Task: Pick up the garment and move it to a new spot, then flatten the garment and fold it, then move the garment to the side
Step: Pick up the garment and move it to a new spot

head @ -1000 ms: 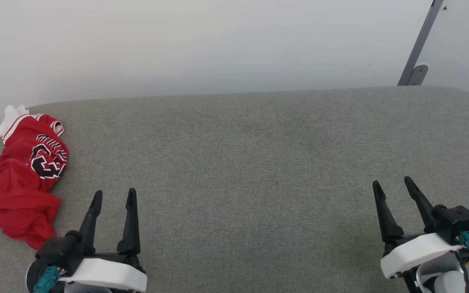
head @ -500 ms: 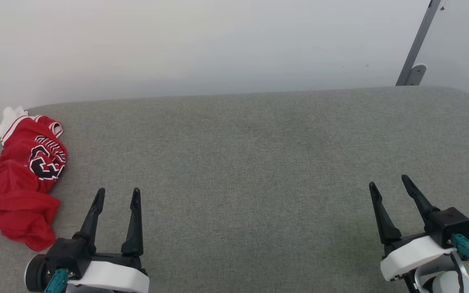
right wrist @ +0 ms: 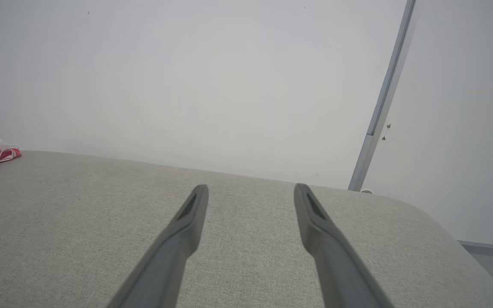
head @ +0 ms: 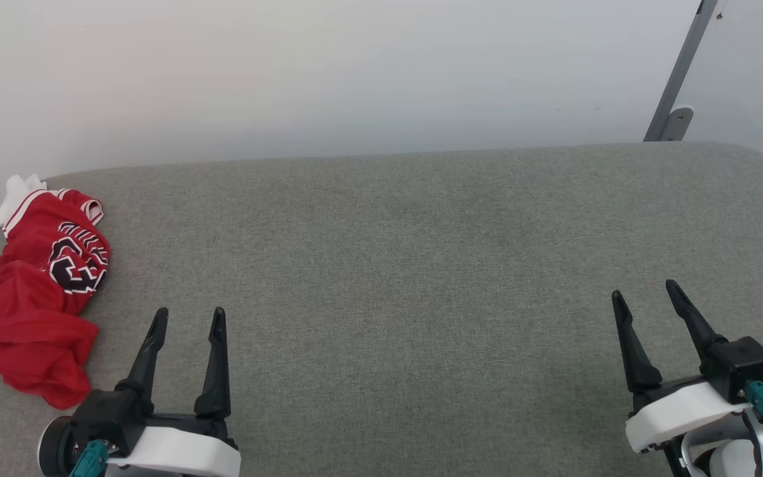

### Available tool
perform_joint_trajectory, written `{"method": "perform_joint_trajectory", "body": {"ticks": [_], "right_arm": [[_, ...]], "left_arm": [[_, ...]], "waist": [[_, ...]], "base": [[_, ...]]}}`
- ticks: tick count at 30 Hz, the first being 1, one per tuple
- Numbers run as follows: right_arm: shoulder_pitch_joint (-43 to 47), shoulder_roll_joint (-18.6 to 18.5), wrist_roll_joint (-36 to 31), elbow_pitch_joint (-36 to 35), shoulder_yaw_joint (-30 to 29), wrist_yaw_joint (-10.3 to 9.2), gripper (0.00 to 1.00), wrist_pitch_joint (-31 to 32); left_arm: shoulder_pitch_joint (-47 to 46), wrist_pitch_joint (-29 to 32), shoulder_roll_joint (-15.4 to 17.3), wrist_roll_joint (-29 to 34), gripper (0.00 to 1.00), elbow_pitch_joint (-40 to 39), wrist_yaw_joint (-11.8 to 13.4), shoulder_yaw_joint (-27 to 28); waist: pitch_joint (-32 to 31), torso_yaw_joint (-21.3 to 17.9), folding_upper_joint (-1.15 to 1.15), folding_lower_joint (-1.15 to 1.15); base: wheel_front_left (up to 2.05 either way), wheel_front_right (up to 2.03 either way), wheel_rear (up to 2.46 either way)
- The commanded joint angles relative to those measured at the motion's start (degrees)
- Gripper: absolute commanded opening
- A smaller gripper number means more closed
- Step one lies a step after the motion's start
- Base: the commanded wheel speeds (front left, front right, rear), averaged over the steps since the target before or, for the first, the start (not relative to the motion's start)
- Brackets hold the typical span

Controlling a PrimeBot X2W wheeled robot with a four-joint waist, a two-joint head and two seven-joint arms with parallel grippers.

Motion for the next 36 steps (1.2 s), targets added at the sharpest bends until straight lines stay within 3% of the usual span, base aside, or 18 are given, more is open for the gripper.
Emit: {"method": "perform_joint_trajectory", "body": {"ticks": [1, 17, 36], "right_arm": [[-0.3, 0.3, -0.6, -0.2, -0.2, 0.00, 1.00, -0.6], [-0.5, 0.5, -0.8, -0.8, 0.6, 0.00, 1.00, -0.6], [-2.7, 1.2, 0.7, 0.6, 8.3, 0.00, 1.00, -0.6]], "left_arm": [[0.5, -0.4, 0.0, -0.1, 1.00, 0.1, -0.2, 0.3], [0.3, -0.4, 0.2, -1.8, 1.00, 3.0, -0.9, 2.2], [1.2, 0.2, 3.0, -4.2, 1.00, 5.9, 1.7, 7.0]], "waist": [[0.0, 0.0, 0.00, 0.00], [-0.9, 2.9, 0.00, 0.00], [-3.3, 16.7, 0.00, 0.00]], "base": [[0.00, 0.00, 0.00], [0.00, 0.00, 0.00], [0.00, 0.00, 0.00]]}}
